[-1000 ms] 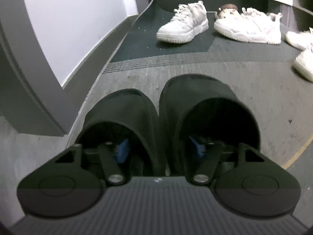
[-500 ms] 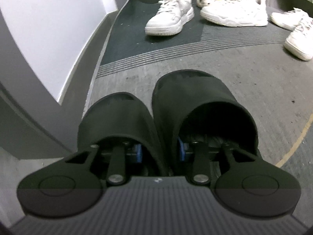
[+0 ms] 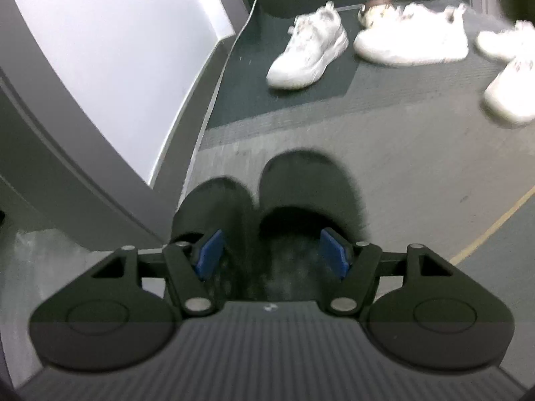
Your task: Organize scattered shoes
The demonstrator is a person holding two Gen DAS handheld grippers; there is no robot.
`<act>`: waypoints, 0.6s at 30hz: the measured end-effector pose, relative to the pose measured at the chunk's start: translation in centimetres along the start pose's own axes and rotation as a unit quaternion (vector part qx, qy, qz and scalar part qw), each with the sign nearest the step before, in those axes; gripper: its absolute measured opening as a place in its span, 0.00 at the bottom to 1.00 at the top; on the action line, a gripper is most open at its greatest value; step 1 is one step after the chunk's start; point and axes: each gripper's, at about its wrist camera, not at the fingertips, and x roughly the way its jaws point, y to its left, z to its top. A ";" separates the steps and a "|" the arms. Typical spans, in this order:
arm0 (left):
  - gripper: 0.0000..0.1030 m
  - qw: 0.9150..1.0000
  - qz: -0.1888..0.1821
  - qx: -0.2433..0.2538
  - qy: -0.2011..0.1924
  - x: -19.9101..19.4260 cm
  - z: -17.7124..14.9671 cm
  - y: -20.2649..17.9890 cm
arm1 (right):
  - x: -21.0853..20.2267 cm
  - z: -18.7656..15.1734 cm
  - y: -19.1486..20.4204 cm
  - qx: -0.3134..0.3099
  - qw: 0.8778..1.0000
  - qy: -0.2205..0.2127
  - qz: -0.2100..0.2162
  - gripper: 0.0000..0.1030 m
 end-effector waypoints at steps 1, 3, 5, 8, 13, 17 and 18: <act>1.00 1.000 0.008 -0.003 -0.012 -0.4 0.2 0.4 | -1.5 0.7 -0.9 -0.004 1.000 0.001 -0.007 0.66; 1.00 0.999 0.021 -0.017 -0.035 -1.3 0.8 1.4 | -4.6 2.1 -2.9 -0.008 1.000 0.007 -0.025 0.66; 1.00 0.998 0.022 -0.034 -0.052 -2.0 1.3 2.3 | -8.9 3.7 -5.5 -0.012 0.999 0.010 -0.048 0.66; 1.00 0.995 0.012 -0.039 -0.090 -3.4 1.6 2.5 | -17.7 6.2 -10.1 0.013 0.997 -0.003 -0.078 0.82; 1.00 0.991 0.022 -0.014 -0.131 -3.5 1.2 1.1 | -28.3 9.3 -14.1 0.050 0.992 -0.026 -0.117 0.87; 1.00 0.994 0.010 0.018 -0.107 -1.5 0.2 -0.4 | -33.6 9.9 -16.5 0.098 0.988 -0.077 -0.096 0.87; 1.00 0.995 0.009 0.027 -0.098 -1.1 -0.1 -0.7 | -34.8 9.9 -17.1 0.112 0.986 -0.091 -0.088 0.88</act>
